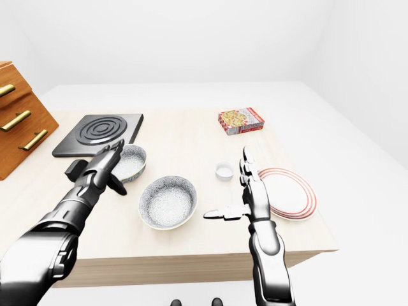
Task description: Pick the akita bowl from table center and place it on the plate.
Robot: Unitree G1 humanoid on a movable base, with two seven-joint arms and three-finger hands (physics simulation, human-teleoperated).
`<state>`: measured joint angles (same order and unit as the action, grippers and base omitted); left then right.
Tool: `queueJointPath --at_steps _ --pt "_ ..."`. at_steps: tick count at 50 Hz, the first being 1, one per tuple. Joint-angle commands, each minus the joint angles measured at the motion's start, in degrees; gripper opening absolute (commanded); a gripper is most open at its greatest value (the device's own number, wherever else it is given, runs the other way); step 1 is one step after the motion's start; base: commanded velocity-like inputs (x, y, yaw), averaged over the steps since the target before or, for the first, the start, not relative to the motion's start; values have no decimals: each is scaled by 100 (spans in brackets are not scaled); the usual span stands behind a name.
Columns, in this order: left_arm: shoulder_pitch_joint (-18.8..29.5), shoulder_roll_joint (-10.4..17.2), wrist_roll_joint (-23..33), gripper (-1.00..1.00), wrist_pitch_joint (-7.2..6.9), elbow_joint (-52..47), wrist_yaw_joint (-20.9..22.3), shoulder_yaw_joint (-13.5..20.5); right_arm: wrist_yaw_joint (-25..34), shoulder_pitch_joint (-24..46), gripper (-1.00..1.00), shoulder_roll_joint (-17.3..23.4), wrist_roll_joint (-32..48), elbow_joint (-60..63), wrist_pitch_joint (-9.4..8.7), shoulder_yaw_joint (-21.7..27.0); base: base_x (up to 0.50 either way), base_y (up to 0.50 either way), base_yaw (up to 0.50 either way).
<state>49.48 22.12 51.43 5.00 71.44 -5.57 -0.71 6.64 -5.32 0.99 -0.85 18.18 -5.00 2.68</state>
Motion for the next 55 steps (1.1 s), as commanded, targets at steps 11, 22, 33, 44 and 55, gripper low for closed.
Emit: queueJointPath --at_steps 11,22,33,44,55 --pt "-1 -212 486 100 0 443 278 -117 28 -91 100 5 -19 -47 0 -10 0 0 0" --pt "-88 -265 638 100 0 469 515 -149 54 -135 100 -1 -31 -86 0 3 0 0 0" --pt "-20 -309 904 100 -45 499 779 -226 42 -51 100 4 -29 -106 0 1 0 0 0" --pt "-129 -363 1149 100 -686 519 1131 -268 2 65 100 6 -9 -148 0 -33 0 0 0" --pt "-118 -377 1196 -100 -845 519 1251 -272 71 -75 100 13 -44 -105 0 -27 0 0 0"
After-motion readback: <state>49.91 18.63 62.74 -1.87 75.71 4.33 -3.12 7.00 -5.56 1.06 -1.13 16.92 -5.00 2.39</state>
